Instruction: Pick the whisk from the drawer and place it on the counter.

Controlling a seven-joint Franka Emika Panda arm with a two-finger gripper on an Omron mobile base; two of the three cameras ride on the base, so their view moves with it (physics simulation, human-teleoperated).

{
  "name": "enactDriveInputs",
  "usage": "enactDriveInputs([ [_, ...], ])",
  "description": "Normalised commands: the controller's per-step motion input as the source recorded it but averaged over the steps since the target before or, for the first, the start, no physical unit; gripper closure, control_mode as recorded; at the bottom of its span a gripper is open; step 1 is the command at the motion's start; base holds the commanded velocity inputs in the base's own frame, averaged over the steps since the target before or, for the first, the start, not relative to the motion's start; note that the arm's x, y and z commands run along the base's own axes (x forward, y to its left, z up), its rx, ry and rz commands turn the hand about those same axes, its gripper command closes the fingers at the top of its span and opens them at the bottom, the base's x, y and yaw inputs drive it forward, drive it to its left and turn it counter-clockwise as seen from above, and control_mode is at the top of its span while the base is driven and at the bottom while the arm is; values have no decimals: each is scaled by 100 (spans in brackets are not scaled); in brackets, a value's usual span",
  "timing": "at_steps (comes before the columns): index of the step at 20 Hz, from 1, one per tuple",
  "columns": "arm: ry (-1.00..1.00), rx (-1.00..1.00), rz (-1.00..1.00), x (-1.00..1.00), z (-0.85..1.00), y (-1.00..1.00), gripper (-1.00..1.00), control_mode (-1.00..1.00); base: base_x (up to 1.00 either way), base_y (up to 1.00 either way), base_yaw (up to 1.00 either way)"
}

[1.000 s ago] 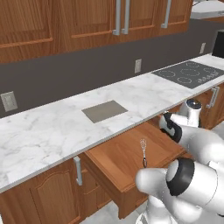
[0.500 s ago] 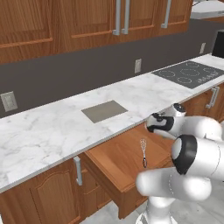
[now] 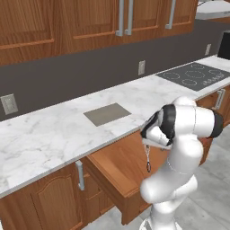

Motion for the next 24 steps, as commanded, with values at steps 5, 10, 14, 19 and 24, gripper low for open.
enactDriveInputs([
  [5, 22, 0, 8, 15, -85, -9, -100, -100, 0, 0, 0],
  [10, 7, 0, 15, 45, -74, 0, -100, -100, 0, 0, 0],
  [14, 7, -1, 18, 62, -69, 0, -100, -100, 0, 0, 0],
  [19, 7, -3, 17, 68, -59, 0, -100, -100, 0, 0, 0],
  [24, 7, -6, 12, 39, -53, 3, 100, -100, 0, 0, 0],
])
